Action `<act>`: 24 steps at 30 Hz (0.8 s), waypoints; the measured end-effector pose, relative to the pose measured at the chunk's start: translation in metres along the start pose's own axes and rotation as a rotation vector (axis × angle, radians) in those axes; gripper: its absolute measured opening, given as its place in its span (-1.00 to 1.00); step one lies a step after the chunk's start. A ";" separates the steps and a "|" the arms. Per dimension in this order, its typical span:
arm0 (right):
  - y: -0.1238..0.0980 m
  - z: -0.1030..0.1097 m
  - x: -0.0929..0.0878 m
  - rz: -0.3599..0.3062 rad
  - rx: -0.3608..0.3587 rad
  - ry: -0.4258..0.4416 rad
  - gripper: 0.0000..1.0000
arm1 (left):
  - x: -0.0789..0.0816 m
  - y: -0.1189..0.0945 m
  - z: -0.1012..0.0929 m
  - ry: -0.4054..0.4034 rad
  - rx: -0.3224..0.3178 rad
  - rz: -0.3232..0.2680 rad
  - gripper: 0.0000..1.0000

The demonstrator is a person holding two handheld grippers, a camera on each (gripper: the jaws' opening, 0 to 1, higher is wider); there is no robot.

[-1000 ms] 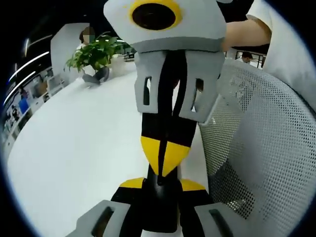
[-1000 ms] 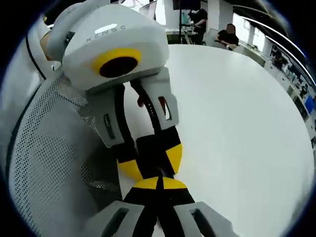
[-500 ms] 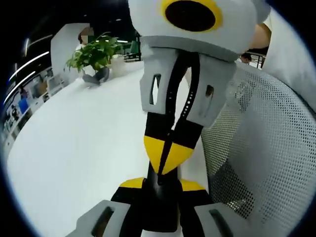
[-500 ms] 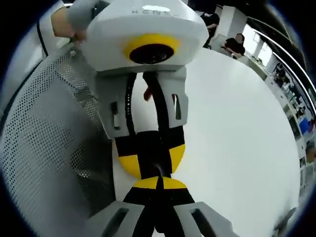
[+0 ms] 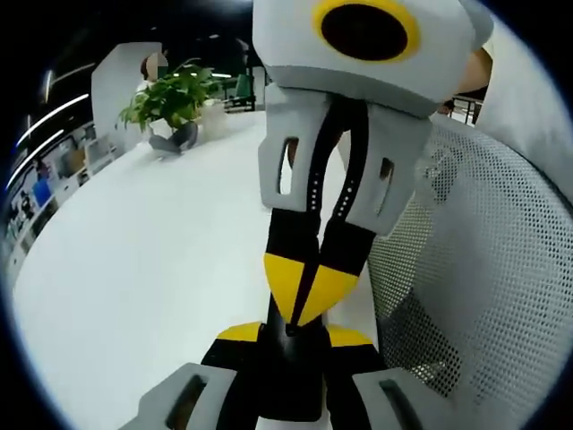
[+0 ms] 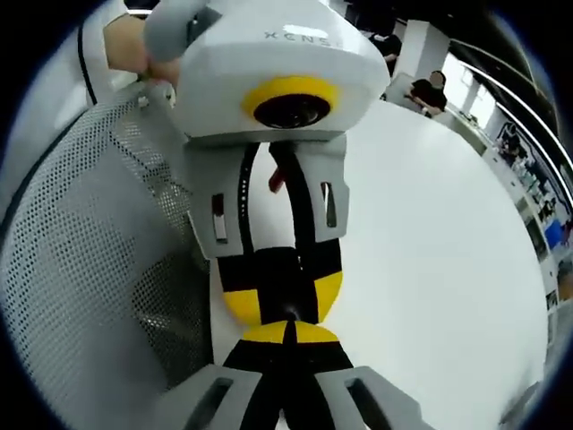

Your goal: Press the specified remote control buttons in sequence, fully releasing each button before pressing the next.

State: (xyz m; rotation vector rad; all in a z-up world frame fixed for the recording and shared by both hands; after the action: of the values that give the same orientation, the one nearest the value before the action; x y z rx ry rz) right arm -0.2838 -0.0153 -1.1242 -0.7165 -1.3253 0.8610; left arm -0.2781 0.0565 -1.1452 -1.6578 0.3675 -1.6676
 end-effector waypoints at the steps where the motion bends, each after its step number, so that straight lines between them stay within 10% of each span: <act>1: 0.000 0.000 0.000 0.010 -0.006 -0.005 -1.00 | 0.000 0.000 0.000 0.000 0.000 -0.001 -0.52; 11: 0.004 0.003 0.002 0.064 -0.084 -0.062 -1.00 | 0.000 0.000 0.000 0.004 -0.001 -0.001 -0.52; 24: 0.002 0.001 0.004 -0.066 -0.020 0.051 -1.00 | 0.000 0.000 0.000 0.006 -0.002 0.003 -0.52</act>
State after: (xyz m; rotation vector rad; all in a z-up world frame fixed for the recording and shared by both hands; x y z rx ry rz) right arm -0.2844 -0.0105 -1.1237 -0.7014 -1.3068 0.7730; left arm -0.2781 0.0565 -1.1451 -1.6532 0.3739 -1.6709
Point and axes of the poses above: the point that each gripper's makers call its tool centre point, and the gripper's own axes: y roughly forward along the fingers, z roughly to its left, x roughly out of its top, the point moved 7 cm from there along -y, roughly backward along the fingers, and after that the axes turned 13 degrees about x, right-handed, at the moved point
